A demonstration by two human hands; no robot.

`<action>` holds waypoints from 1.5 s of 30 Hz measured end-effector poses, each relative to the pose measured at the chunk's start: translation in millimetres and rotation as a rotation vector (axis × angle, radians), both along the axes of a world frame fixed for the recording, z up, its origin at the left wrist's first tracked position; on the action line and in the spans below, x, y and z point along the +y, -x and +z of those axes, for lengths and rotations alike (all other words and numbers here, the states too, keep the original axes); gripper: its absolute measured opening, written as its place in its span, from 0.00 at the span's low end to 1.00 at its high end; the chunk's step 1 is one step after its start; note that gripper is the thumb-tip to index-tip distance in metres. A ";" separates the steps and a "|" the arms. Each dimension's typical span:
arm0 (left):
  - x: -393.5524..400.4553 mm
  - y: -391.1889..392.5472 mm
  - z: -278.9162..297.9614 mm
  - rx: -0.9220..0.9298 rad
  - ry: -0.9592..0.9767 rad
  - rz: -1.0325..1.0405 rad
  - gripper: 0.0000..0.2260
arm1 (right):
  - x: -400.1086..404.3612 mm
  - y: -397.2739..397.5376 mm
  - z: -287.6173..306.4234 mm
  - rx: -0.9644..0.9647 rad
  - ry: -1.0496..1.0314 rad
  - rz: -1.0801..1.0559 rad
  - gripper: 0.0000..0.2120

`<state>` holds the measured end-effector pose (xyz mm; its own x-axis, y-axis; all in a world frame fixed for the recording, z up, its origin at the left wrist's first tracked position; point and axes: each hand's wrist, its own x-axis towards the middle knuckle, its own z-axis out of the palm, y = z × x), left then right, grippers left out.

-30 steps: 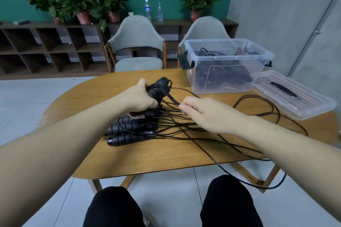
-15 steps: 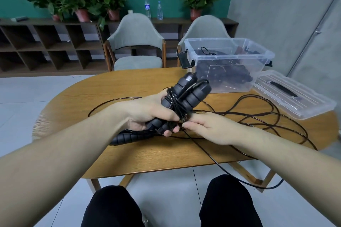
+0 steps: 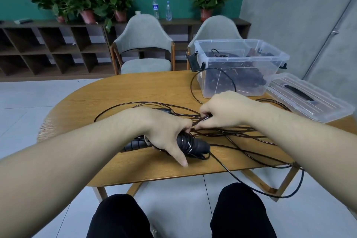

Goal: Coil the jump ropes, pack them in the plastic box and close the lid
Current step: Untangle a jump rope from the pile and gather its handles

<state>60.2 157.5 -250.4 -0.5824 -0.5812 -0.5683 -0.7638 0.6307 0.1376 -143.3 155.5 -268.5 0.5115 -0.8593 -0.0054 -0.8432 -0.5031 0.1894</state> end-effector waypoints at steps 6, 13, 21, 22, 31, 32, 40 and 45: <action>-18.2 -12.6 -19.9 0.078 0.347 0.126 0.52 | 3.3 5.4 16.8 -0.176 0.047 -0.115 0.20; -34.6 -15.3 -26.6 0.465 0.377 0.532 0.36 | 21.6 -9.8 4.9 -0.484 0.060 -0.138 0.18; -27.1 -16.7 -24.4 1.129 -0.536 0.902 0.27 | 36.4 -8.6 -24.2 -0.728 -0.108 -0.114 0.12; -25.0 -15.3 -26.2 1.154 -0.599 0.904 0.28 | 37.8 -8.5 -28.0 -0.776 -0.136 -0.109 0.12; -16.9 -9.3 -33.9 1.381 -0.910 0.856 0.41 | 47.7 -4.9 -46.8 -0.931 -0.296 -0.040 0.12; -17.4 -9.6 -34.7 1.364 -0.923 0.828 0.43 | 46.7 -3.3 -45.8 -0.927 -0.315 -0.038 0.13; -16.4 -25.8 -32.0 1.120 -1.056 0.429 0.32 | 28.6 14.7 -35.0 -0.751 -0.520 -0.054 0.26; -17.0 -29.5 -13.5 0.713 -0.963 0.138 0.23 | 25.2 21.1 -23.0 -0.552 -0.618 -0.005 0.10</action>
<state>89.7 140.5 -263.9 -0.9083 -0.1774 -0.3788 -0.3772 -0.0437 0.9251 -164.4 180.7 -291.5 0.5751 -0.7860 -0.2267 -0.7363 -0.3766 -0.5622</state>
